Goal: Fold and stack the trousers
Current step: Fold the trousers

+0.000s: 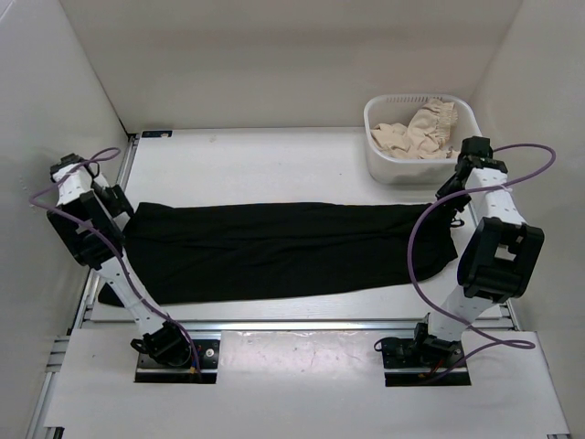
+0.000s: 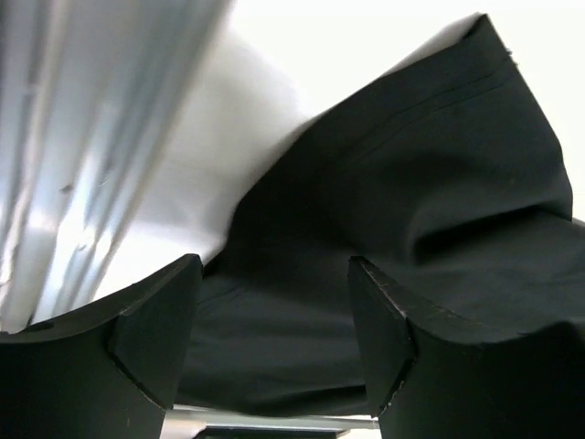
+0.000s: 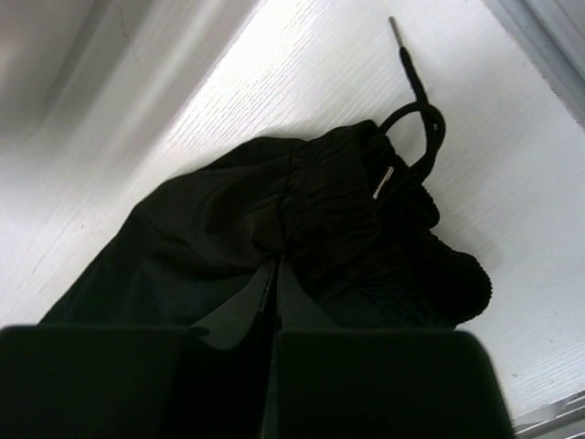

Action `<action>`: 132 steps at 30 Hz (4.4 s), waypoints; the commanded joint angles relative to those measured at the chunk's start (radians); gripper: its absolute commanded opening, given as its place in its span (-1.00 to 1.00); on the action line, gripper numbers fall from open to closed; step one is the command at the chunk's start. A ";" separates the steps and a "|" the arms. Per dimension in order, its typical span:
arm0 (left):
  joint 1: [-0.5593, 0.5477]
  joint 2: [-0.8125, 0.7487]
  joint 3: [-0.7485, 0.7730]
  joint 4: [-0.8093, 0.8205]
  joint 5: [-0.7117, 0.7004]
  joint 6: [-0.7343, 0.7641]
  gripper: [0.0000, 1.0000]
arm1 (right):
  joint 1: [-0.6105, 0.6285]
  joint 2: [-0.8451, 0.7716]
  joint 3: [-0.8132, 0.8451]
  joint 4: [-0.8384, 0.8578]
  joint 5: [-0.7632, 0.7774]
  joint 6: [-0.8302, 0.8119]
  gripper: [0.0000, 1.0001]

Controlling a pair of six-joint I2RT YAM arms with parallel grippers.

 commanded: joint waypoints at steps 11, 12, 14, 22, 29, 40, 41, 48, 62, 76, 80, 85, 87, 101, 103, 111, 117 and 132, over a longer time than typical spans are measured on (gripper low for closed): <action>-0.029 0.020 -0.088 0.033 0.033 0.000 -0.72 | 0.017 -0.046 0.036 -0.030 0.069 -0.037 -1.00; -0.029 0.011 -0.067 0.033 0.021 0.000 -0.72 | 0.017 -0.046 0.036 -0.030 0.069 -0.048 -1.00; -0.029 0.010 -0.024 0.033 0.009 0.000 -0.72 | 0.017 -0.046 0.056 -0.030 0.078 -0.058 -1.00; -0.039 -0.063 0.194 -0.014 -0.114 0.000 -0.72 | 0.008 -0.083 0.086 -0.030 0.069 -0.135 -1.00; -0.009 -0.177 0.162 -0.124 -0.180 0.000 -0.72 | -0.036 -0.210 -0.008 -0.007 -0.004 -0.155 -1.00; 0.204 -0.546 -0.457 -0.108 -0.372 0.000 -0.72 | -0.055 -0.555 -0.436 -0.026 -0.018 -0.085 -1.00; 0.213 -0.574 -0.513 -0.085 -0.381 0.000 -0.72 | -0.055 -0.556 -0.473 -0.026 -0.040 -0.076 -1.00; 0.283 -0.557 -0.733 0.057 -0.410 0.000 -0.72 | -0.082 -0.545 -0.616 0.022 0.026 -0.051 -1.00; 0.199 -0.481 -0.317 -0.073 -0.302 0.000 -0.72 | -0.122 -0.412 -0.458 -0.026 0.063 -0.028 -1.00; 0.127 -0.483 -0.143 -0.049 -0.262 0.000 -0.72 | -0.131 -0.437 -0.395 -0.098 0.124 -0.016 -1.00; 0.165 -0.502 -0.324 -0.032 -0.321 0.000 -0.72 | -0.131 -0.457 -0.476 -0.089 0.115 -0.016 -1.00; 0.245 -0.502 -0.542 0.085 -0.404 0.000 -0.72 | -0.141 -0.458 -0.559 -0.078 0.115 -0.016 -1.00; 0.260 -0.477 -0.564 0.099 -0.415 0.000 -0.72 | -0.150 -0.432 -0.579 -0.065 0.115 -0.016 -1.00; 0.261 -0.497 -0.587 0.081 -0.406 0.000 0.20 | -0.138 -0.434 -0.523 -0.092 0.202 -0.016 0.65; 0.230 -0.529 -0.566 0.052 -0.375 0.000 0.29 | -0.080 -0.462 -0.493 -0.101 0.228 -0.016 0.65; 0.090 -0.586 -0.547 0.030 -0.386 0.000 0.34 | 0.351 -0.462 -0.334 -0.208 0.534 0.072 0.45; 0.009 -0.568 -0.555 0.021 -0.384 0.000 0.16 | 0.471 -0.309 -0.334 -0.067 0.312 0.081 -0.25; -0.198 -0.401 -0.630 0.175 -0.263 0.000 -0.42 | 0.169 0.049 -0.268 0.037 0.169 0.043 -1.00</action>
